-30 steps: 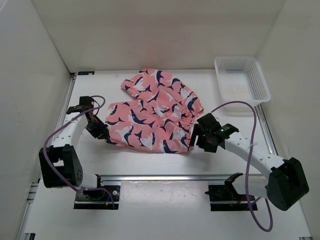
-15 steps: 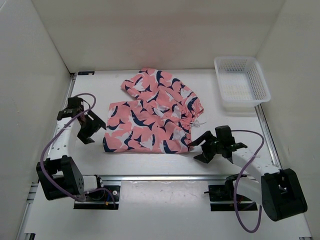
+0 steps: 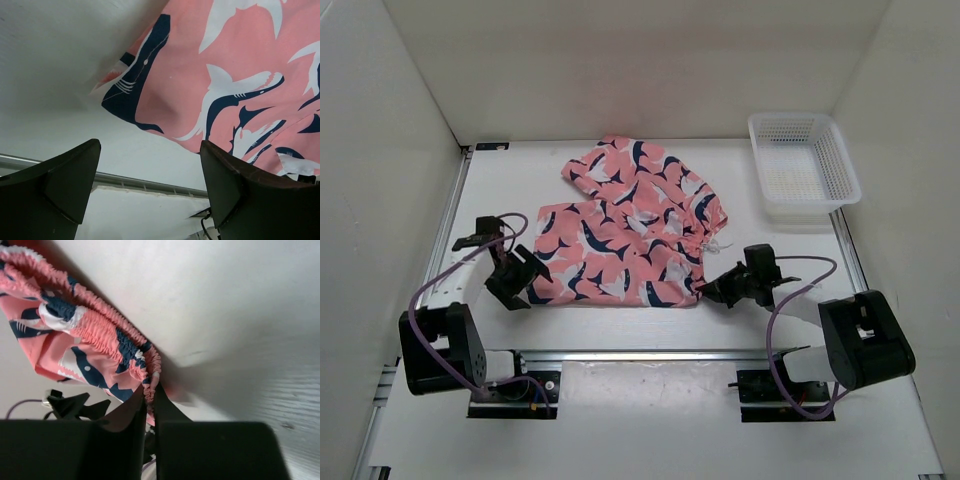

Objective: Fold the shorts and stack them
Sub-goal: Flatten the shorts out, then fold the shorts

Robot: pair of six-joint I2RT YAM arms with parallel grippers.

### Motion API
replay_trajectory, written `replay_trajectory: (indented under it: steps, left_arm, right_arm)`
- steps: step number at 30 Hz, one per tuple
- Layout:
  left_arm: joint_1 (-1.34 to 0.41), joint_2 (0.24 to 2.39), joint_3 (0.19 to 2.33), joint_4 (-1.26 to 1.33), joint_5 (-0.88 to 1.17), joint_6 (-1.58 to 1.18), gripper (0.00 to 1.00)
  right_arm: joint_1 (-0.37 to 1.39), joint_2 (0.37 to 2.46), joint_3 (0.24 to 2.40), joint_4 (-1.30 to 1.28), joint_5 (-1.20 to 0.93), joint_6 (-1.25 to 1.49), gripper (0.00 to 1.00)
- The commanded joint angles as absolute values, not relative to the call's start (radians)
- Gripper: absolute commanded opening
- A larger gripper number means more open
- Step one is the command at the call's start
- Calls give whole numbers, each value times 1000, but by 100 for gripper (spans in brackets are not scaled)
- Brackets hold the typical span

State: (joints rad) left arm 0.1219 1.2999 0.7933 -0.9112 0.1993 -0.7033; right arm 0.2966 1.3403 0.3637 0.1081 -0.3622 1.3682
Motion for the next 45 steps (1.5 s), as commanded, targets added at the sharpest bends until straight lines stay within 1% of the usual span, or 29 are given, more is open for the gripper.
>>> replay_trajectory:
  steps: [1,2,4,5,7,9,10,11,12,17,20,22,23,27,28,29,30,32,33,34,35,37,41,42,45]
  left_arm:
    - [92,1319,784,-853,230,-724,92]
    - [92,1334,784,-853,230,-735,92]
    - [83,1376,784,-830,200,-735,91]
    - [83,1396,784,-821,199,-735,88]
    - [74,1434,793,-812,183,-735,72]
    - [74,1483,802,-799,173,-723,52]
    - [74,1499,813,-799,160,-723,30]
    - [65,1528,813,-790,149,-723,19]
    - [64,1543,839,-790,149,-712,10]
    - [64,1577,913,-790,129,-692,10]
    - [64,1536,925,-805,118,-692,10]
    - [64,1493,913,-831,118,-692,10]
    - [64,1480,902,-831,118,-692,10]
    - [64,1428,842,-841,118,-692,10]
    - [64,1416,830,-841,118,-702,10]
    - [52,1416,830,-841,118,-703,10]
    - [52,1416,830,-850,133,-703,20]
    - [43,1394,841,-850,143,-703,36]
    - [43,1385,841,-874,143,-703,47]
    - [43,1364,850,-883,143,-703,74]
    - [43,1350,850,-894,143,-712,87]
    - [43,1316,859,-934,108,-724,100]
    - [31,1296,838,-957,98,-756,100]
    - [31,1296,838,-957,98,-767,100]
    - [21,1374,824,-908,98,-767,100]
  right_arm:
    - [302,1330,428,103,-322,1347,5]
    - [302,1330,428,80,-322,1347,0]
    - [302,1307,428,58,-288,1338,0]
    - [302,1298,437,40,-279,1338,0]
    - [302,1261,460,-10,-249,1313,0]
    - [273,1208,480,-81,-189,1270,0]
    - [273,1189,500,-95,-172,1256,0]
    - [258,1172,515,-112,-154,1227,0]
    - [243,1149,535,-148,-120,1206,0]
    - [233,1131,727,-282,-20,1076,0]
    - [265,1073,739,-350,41,1040,0]
    - [288,1033,703,-391,98,1016,0]
    - [316,993,648,-403,110,1015,0]
    - [374,933,482,-413,101,1075,0]
    - [383,922,460,-413,89,1087,4]
    - [397,922,445,-413,89,1097,23]
    - [397,922,434,-413,89,1097,34]
    - [397,931,434,-442,89,1106,57]
    - [397,931,443,-455,89,1106,72]
    - [397,917,455,-466,100,1106,75]
    - [397,917,456,-475,100,1120,77]
    - [365,881,443,-486,52,1150,77]
    - [334,824,368,-415,-72,1212,77]
    - [324,810,350,-391,-93,1226,75]
    - [304,821,285,-290,-159,1256,75]
